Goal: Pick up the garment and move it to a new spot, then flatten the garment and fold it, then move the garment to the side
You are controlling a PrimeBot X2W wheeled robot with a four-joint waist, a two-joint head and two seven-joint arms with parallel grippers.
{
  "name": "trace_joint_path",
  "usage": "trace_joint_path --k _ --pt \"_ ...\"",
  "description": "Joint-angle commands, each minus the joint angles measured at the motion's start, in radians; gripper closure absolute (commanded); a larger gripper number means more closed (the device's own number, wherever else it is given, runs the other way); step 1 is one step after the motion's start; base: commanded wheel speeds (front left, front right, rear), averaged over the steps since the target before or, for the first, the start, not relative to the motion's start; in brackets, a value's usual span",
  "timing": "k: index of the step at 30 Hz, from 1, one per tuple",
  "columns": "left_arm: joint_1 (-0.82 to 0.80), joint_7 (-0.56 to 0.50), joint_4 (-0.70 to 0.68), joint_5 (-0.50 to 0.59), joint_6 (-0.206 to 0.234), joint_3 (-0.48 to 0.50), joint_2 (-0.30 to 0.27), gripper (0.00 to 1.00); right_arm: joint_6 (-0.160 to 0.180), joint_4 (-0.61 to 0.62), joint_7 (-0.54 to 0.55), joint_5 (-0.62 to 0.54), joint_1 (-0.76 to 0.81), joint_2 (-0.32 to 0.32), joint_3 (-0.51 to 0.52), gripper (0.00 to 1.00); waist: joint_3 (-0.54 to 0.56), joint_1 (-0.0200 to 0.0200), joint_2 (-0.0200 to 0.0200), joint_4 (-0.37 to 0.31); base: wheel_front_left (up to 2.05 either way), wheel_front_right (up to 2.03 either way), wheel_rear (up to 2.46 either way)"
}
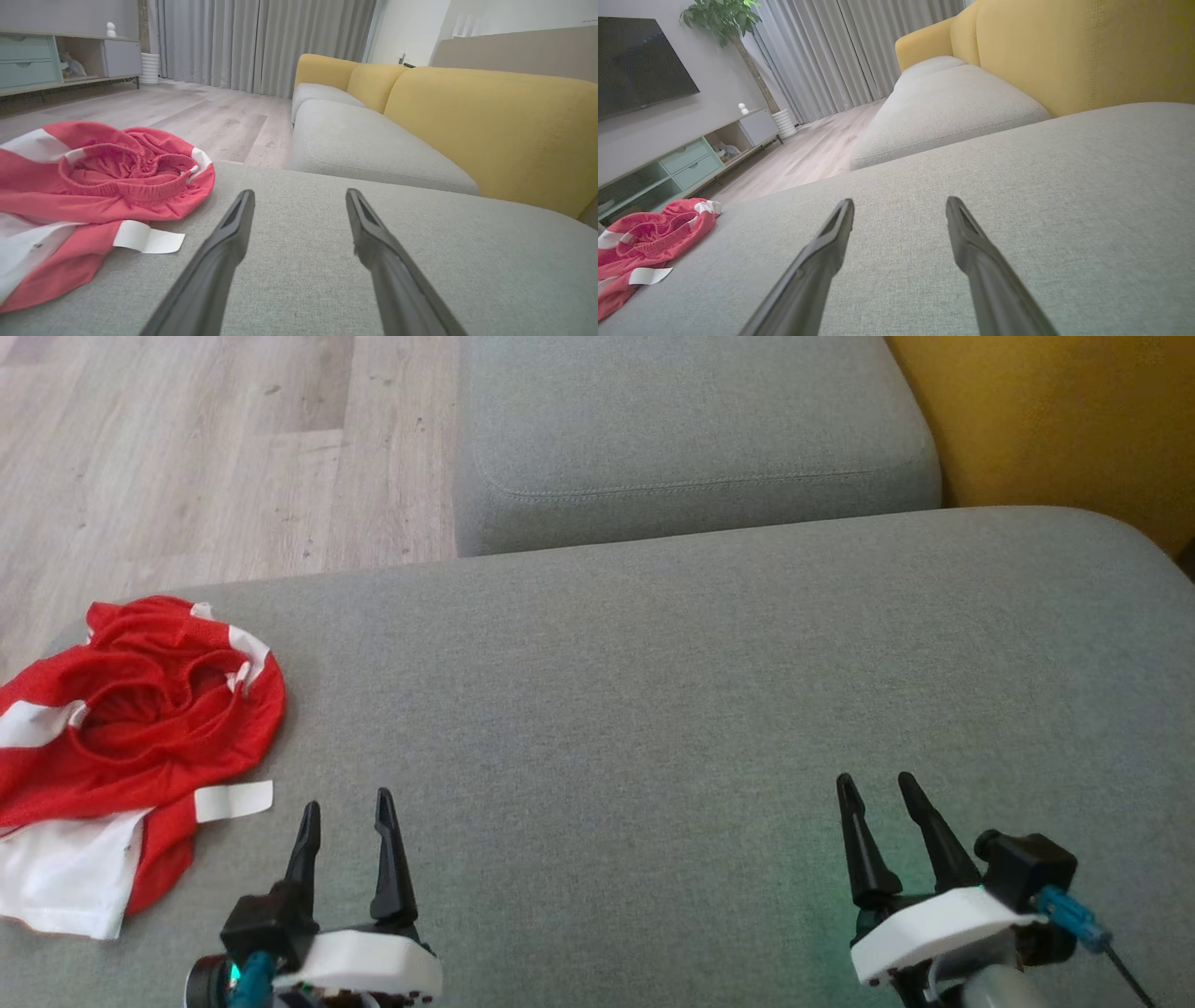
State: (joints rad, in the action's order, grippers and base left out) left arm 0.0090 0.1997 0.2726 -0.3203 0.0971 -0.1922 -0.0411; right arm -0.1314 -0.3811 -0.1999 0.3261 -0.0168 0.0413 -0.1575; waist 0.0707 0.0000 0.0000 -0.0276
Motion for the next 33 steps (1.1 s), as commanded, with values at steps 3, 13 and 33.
trace_joint_path --k 3,13,33 --pt "-0.029 0.021 -0.027 0.050 0.014 0.020 -0.008 0.00 0.001 0.022 -0.021 -0.055 -0.066 0.008 -0.021 0.00 0.001 0.0000 0.0000 -0.003 0.00 0.00 0.00" --pt "-0.021 0.051 -0.004 0.158 0.048 0.011 -0.009 0.00 0.001 0.000 -0.051 -0.192 -0.072 0.009 -0.014 0.00 0.010 0.0000 0.0000 -0.014 0.00 0.00 0.00" --pt "-0.017 0.062 0.038 0.153 0.059 0.015 -0.009 0.00 0.001 -0.038 -0.062 -0.224 -0.070 0.009 0.047 0.00 0.021 0.0000 0.0000 -0.018 0.00 0.00 0.00"
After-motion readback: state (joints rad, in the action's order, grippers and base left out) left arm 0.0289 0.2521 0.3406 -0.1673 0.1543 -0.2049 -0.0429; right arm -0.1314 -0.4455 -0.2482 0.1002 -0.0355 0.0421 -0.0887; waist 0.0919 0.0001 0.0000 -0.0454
